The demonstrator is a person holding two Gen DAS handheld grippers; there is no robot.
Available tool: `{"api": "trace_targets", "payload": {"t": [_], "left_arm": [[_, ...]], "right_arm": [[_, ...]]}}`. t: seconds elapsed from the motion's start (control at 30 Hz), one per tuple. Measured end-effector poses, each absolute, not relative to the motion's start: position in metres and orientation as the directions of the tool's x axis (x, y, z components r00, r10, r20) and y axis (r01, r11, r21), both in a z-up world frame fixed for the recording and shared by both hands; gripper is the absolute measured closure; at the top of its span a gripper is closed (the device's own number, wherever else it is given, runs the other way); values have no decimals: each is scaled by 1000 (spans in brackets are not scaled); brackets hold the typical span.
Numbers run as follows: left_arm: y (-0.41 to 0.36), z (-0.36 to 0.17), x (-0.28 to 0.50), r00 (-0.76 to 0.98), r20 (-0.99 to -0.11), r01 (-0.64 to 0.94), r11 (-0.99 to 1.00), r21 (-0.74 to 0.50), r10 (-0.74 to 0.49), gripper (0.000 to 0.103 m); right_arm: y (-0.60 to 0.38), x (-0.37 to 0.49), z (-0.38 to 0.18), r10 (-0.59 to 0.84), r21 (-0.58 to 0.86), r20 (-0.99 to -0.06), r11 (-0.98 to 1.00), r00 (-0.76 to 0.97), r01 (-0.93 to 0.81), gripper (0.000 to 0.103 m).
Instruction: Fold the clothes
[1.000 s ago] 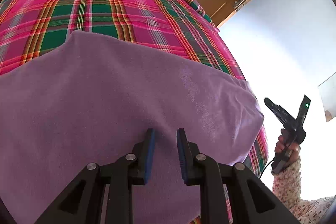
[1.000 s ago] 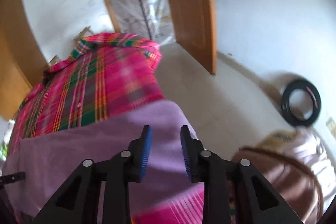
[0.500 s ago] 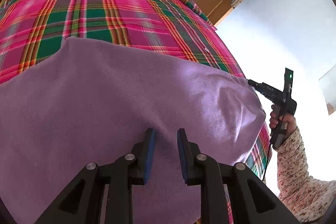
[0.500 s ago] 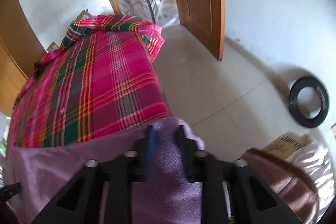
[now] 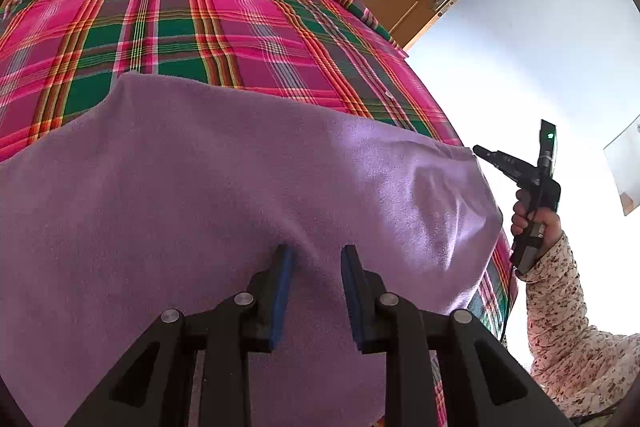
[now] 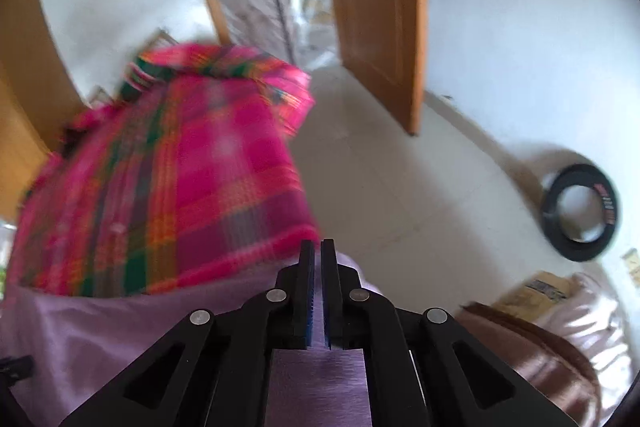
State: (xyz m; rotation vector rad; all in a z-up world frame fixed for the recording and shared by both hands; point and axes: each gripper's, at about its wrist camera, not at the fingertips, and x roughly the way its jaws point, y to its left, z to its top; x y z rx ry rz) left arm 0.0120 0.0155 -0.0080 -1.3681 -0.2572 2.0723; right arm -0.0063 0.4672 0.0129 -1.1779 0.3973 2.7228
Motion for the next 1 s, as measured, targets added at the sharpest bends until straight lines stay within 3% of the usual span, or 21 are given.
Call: {"api": "trace_targets", "payload": {"t": [0.07,0.17,0.23,0.27,0.3,0.53,0.73,0.87,1.0], "left_arm": [[15,-8,12,-259,-754,-395,-779,-488,603,77],[15,-9,11,-259,-752,-392,-777,-492,607,77],[15,-9,11,-259,-751,-393,-777,-492,607,77],[15,-9,11,-259,-751,-393,-777,-492,607,77],[15,-9,11,-260,-751,-394,-776,-492,608,77],[14,-10,13,-261,-745,-395,-772,-498,614,77],[8,-7,19,-269,-755,-397,-783,-478,597,77],[6,-5,28,-294,-778,-396,-811,-429,555,77],[5,-3,38,-330,-797,-403,-839,-367,507,77]], "right_arm": [[464,-10,8,39,155,-749,-960,-661,-232,70],[462,-14,-2,67,118,-773,-962,-631,-248,70],[462,-15,-3,70,132,-765,-956,-640,-263,76],[459,-16,-2,93,108,-764,-957,-638,-269,91],[457,-16,-1,114,85,-763,-958,-636,-274,95],[449,-18,-2,189,15,-755,-952,-628,-304,98],[427,-7,14,271,-89,-741,-946,-615,-311,92],[383,31,33,120,-10,-724,-986,-679,-164,70],[323,63,27,-34,20,-752,-999,-658,28,70]]}}
